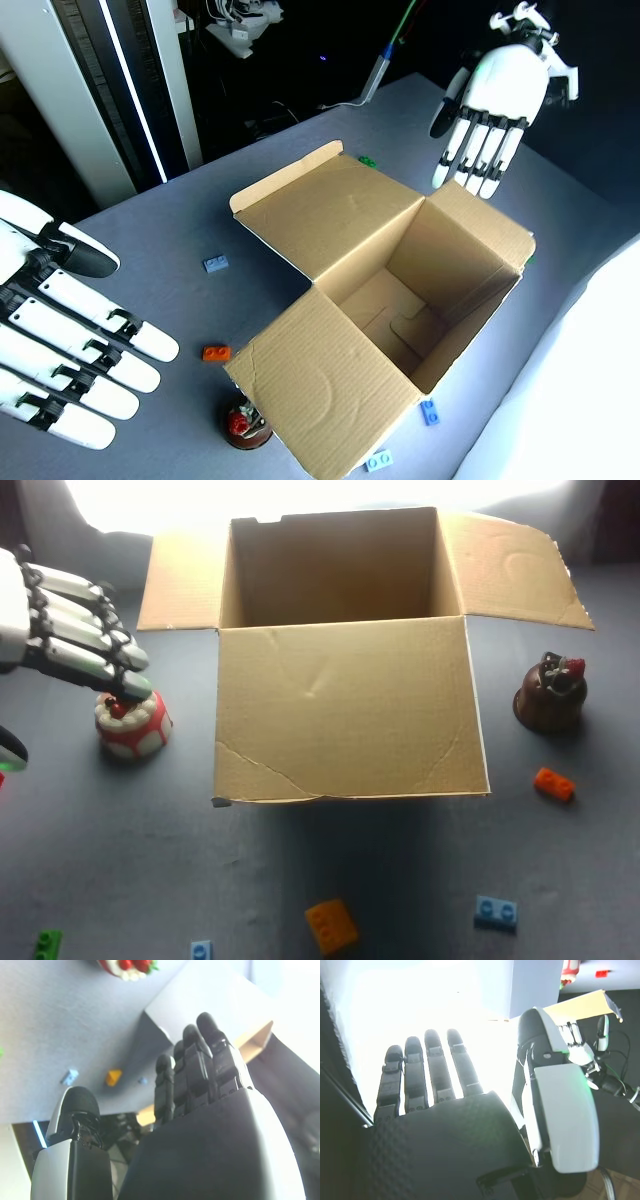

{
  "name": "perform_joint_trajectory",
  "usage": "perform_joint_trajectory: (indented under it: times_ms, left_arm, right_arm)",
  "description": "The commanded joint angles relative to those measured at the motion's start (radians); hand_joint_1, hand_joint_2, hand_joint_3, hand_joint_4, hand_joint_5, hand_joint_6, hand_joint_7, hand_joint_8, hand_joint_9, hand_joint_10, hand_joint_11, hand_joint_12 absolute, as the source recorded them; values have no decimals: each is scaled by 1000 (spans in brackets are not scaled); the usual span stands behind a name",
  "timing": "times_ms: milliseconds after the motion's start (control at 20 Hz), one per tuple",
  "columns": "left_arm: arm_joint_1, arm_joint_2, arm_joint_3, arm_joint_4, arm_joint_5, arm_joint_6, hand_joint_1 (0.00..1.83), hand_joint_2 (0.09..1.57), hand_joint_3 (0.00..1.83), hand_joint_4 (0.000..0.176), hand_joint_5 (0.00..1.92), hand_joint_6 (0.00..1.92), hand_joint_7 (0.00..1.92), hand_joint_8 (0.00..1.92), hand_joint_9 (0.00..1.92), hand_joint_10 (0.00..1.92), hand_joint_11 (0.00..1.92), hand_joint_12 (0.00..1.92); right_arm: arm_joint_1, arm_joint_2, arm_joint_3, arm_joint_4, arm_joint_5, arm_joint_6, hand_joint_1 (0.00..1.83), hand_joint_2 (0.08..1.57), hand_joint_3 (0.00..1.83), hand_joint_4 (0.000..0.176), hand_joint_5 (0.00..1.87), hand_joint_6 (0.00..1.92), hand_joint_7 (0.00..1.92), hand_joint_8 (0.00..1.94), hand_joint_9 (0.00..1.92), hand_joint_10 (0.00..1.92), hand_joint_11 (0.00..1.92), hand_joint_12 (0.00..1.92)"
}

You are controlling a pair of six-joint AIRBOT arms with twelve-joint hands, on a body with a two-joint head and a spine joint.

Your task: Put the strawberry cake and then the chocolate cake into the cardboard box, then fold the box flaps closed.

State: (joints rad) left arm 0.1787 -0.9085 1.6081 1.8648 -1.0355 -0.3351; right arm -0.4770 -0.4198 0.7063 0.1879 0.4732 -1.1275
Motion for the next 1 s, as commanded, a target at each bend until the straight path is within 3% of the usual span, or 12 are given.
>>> perform_joint_trajectory:
  times_ms: [0, 250, 450, 550, 750, 950]
  left_arm:
    - [-2, -2, 8, -85, 14, -14, 454, 1197, 1, 43, 228, 1, 220, 2, 263, 1, 43, 693]
    - [58, -45, 31, -114, 38, -71, 441, 1185, 0, 50, 225, 3, 192, 0, 252, 2, 24, 697]
    - [94, -94, 74, -165, 71, -91, 423, 1166, 0, 28, 172, 0, 162, 0, 218, 0, 0, 676]
    - [93, -109, 81, -181, 84, -96, 381, 1170, 0, 22, 147, 1, 139, 1, 177, 3, 0, 571]
    - [96, -148, 120, -217, 97, -124, 278, 1168, 0, 17, 123, 0, 115, 0, 139, 0, 0, 447]
    - [116, -202, 197, -246, 115, -142, 714, 1058, 0, 33, 20, 2, 26, 1, 68, 1, 0, 451]
  right_arm:
    - [7, 10, 2, 6, 119, -7, 192, 1230, 0, 0, 97, 5, 75, 0, 39, 0, 0, 0]
    - [6, 11, 2, 6, 124, -17, 259, 1210, 0, 0, 94, 6, 92, 8, 49, 5, 2, 1]
    - [5, 11, 1, 6, 124, -17, 208, 1201, 0, 0, 89, 2, 99, 4, 51, 4, 1, 1]
    - [6, 11, -1, 6, 124, -17, 174, 1205, 0, 0, 76, 6, 89, 6, 36, 4, 0, 0]
    - [6, 11, -7, 6, 124, -18, 182, 1206, 0, 0, 60, 0, 63, 2, 6, 0, 0, 0]
    - [6, 11, -8, 6, 124, -18, 397, 1141, 0, 0, 28, 3, 66, 1, 38, 13, 0, 0]
